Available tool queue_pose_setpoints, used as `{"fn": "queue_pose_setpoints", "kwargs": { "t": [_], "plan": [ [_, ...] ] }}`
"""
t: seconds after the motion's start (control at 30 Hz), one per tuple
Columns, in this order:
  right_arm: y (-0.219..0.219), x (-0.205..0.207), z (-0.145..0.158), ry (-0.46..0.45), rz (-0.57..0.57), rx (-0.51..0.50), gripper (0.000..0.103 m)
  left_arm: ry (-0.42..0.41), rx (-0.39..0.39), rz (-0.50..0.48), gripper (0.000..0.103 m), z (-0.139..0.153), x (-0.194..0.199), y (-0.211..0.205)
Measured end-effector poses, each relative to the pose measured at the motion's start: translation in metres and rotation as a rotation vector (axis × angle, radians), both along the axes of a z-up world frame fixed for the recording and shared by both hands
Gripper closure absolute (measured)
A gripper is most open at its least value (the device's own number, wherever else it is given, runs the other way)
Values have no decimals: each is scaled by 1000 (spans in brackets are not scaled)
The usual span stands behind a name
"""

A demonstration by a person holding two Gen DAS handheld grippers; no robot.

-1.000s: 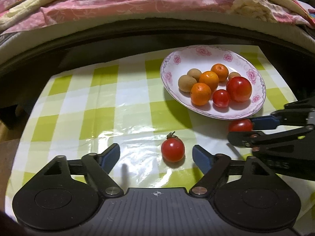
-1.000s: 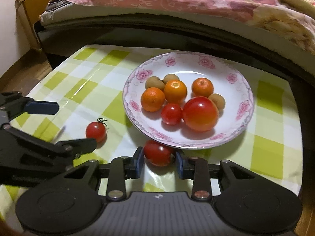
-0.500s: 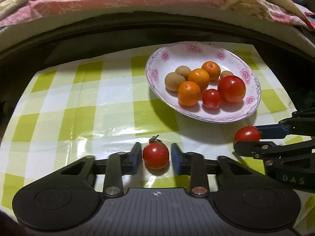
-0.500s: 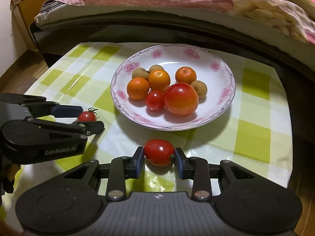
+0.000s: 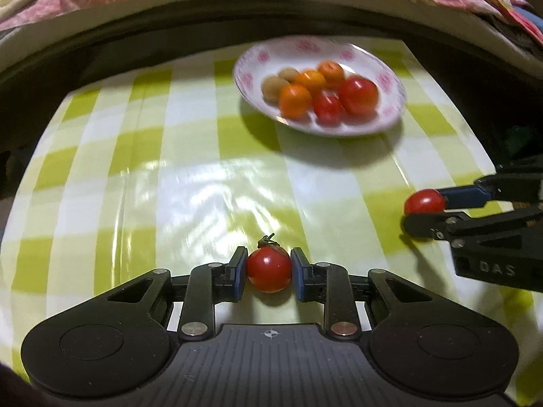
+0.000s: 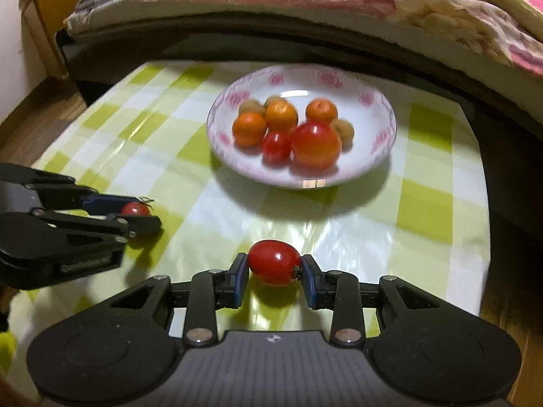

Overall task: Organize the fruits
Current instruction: 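Carry the cherry tomato and red tomato with both tools over the plate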

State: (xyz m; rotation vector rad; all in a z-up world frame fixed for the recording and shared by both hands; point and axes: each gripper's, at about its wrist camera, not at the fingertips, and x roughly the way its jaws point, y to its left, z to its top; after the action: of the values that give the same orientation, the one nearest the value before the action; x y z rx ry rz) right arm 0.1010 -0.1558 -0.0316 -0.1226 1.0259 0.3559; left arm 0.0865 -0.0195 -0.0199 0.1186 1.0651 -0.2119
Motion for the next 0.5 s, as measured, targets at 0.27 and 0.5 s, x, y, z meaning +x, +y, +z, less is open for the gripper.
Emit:
{"fn": "queue_pose_setpoints", "kwargs": {
  "t": [0.27,0.5],
  "plan": [
    [4,-33,-2,31,39,-49,68,26,2,-34,68,-4,-29,-6],
    [7,-36,-5,16,61,-74,67,12,3,-47,65,-5,-34,-7]
  ]
}}
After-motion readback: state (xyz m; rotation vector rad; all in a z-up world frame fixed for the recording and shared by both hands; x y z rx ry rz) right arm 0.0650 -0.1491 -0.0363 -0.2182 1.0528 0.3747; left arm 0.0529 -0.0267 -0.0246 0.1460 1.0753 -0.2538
